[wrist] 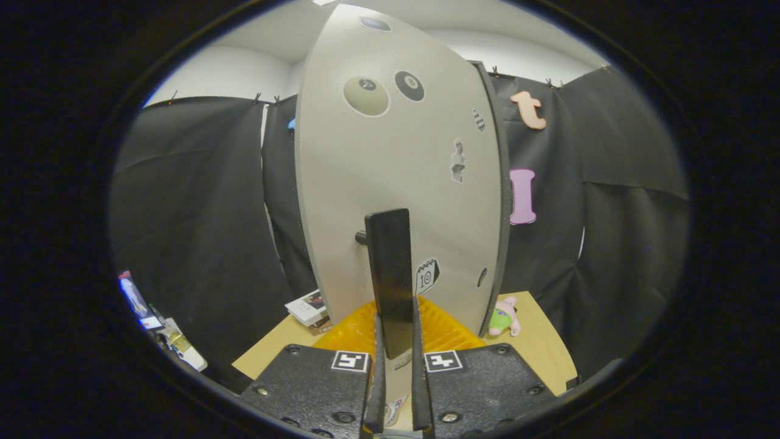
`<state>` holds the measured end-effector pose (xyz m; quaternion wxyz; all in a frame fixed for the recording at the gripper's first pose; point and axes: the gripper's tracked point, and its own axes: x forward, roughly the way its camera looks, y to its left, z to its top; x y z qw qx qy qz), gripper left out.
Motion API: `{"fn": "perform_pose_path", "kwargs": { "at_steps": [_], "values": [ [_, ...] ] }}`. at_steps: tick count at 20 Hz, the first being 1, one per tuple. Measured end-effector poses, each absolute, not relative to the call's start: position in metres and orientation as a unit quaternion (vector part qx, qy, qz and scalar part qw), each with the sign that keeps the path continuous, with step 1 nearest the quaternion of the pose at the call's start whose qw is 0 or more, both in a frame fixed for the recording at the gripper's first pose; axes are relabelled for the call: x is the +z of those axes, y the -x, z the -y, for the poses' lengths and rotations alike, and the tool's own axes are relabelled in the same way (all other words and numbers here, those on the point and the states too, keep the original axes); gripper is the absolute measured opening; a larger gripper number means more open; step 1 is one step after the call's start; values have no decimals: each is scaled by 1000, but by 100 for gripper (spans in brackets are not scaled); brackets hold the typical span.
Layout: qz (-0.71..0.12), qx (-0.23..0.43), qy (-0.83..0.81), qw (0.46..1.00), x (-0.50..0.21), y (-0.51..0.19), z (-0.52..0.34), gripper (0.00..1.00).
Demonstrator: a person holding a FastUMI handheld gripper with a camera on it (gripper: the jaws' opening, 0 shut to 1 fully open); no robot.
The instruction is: Open the shoe cabinet door, grab the shoes and put them into the shoe cabinet, then close the shoe cabinet door.
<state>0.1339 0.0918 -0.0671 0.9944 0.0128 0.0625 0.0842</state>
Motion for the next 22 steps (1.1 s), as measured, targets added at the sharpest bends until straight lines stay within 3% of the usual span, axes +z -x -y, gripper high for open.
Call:
{"fn": "perform_pose_path", "kwargs": {
  "at_steps": [13,22],
  "values": [
    [-46,-57,-24,997,-66,-118,-24,4],
    [-48,-12,-29,998,-66,-122,-20,4]
  ]
}}
